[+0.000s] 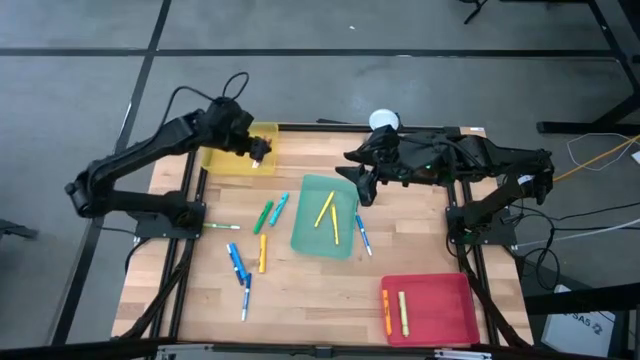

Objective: Pick & Place Markers
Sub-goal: Put the light blue marker pen into the yellow bin

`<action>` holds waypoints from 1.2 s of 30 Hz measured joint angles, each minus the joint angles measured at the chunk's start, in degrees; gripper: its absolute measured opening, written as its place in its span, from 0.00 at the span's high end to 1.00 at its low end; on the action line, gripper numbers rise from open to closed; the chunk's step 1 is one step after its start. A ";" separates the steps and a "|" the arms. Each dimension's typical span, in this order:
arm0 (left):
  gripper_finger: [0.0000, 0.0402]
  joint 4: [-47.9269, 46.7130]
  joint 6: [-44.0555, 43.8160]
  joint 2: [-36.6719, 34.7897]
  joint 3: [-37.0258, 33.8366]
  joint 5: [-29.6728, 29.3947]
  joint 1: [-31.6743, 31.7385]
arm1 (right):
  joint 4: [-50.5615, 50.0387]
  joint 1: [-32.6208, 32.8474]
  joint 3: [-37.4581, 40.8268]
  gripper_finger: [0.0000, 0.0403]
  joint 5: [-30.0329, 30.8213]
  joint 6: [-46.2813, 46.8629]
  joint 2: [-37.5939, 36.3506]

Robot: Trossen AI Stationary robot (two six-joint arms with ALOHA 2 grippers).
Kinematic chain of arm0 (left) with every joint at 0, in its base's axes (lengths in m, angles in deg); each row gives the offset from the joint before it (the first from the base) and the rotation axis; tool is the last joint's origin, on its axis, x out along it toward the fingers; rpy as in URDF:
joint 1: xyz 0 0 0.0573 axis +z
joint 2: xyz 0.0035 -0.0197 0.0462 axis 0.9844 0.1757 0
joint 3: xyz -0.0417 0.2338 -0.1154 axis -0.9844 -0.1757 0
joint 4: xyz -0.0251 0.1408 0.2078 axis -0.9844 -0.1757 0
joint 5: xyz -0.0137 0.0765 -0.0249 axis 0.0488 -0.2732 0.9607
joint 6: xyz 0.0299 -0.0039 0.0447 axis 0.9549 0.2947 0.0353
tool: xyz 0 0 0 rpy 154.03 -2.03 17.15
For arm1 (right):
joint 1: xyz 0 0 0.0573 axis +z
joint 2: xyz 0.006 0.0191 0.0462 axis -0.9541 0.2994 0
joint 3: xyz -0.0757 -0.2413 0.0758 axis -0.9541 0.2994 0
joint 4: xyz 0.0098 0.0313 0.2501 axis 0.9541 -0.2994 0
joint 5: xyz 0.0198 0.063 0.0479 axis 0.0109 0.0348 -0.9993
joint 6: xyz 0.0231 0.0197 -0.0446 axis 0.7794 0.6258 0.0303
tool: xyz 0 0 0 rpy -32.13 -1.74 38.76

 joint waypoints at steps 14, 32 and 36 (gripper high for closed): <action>0.65 0.01 -8.85 -4.20 0.00 -7.31 -18.69 | 0.00 0.04 0.00 0.47 -3.43 -0.73 0.00; 0.65 27.70 -11.03 2.21 0.04 -13.25 -33.65 | -20.66 1.38 0.00 0.47 -6.47 16.36 -1.07; 0.65 33.88 -8.49 3.75 0.04 -13.34 -35.74 | -29.18 2.75 0.00 0.47 -6.14 22.74 0.47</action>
